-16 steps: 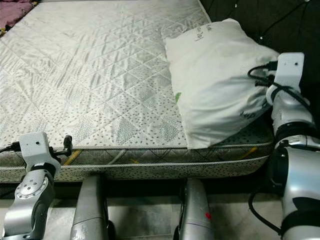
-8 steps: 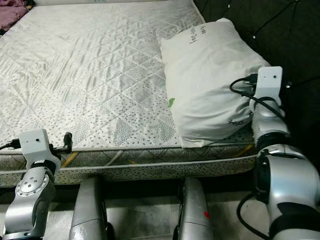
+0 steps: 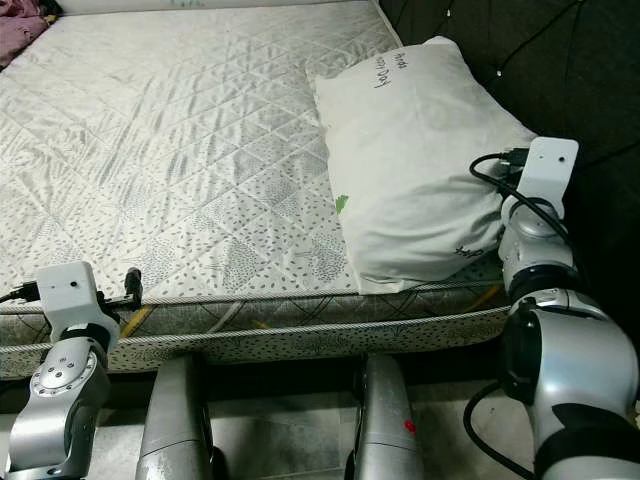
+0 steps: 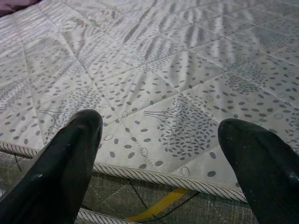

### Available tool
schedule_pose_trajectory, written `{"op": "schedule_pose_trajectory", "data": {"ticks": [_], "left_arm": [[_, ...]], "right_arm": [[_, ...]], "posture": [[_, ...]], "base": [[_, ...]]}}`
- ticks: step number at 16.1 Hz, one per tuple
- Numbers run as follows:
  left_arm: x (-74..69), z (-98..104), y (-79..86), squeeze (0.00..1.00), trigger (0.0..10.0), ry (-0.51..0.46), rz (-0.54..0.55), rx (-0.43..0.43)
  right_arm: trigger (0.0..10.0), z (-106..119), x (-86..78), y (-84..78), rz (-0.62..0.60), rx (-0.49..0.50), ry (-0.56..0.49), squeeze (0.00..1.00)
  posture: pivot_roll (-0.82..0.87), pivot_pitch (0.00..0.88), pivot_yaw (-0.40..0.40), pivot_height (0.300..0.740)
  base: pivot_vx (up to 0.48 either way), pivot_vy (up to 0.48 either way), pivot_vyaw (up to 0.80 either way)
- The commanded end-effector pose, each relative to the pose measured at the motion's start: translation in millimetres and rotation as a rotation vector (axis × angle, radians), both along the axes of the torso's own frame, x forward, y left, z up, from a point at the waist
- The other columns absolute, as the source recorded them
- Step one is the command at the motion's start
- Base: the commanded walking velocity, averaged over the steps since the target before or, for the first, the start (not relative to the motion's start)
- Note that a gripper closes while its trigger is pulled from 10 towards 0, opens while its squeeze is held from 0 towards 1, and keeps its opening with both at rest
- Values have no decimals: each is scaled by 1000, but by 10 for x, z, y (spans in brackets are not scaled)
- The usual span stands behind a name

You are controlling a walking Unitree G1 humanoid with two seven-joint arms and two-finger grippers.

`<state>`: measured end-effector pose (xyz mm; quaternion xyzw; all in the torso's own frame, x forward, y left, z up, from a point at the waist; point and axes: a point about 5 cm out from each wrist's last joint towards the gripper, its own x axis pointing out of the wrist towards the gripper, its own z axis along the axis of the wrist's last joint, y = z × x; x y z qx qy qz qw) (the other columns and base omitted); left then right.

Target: Clean up the room

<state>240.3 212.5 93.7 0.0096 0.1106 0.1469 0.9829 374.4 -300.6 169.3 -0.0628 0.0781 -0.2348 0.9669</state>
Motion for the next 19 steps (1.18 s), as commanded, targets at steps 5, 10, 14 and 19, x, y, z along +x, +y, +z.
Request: {"op": "schedule_pose_trajectory", "data": {"ticks": [5,10,14,19], "left_arm": [[54,28,20,0,10000,-27,15,13],[174,51,37,0,10000,-52,29,15],[311,173,66,0,10000,-134,62,28],[400,276,51,0,10000,-209,59,50]], "right_arm": [[10000,-393,-84,333,68,35,-14,1000],[10000,-641,-224,442,83,37,24,1000],[10000,-532,-270,707,164,-74,-84,1000],[10000,-338,-396,1185,328,-128,-220,1000]], "posture": [[-33,0,-7,507],[-49,0,-8,507],[-59,0,-13,507],[-72,0,-7,507]], "base": [[0,0,0],[0,0,0],[0,0,0],[0,0,0]]}}
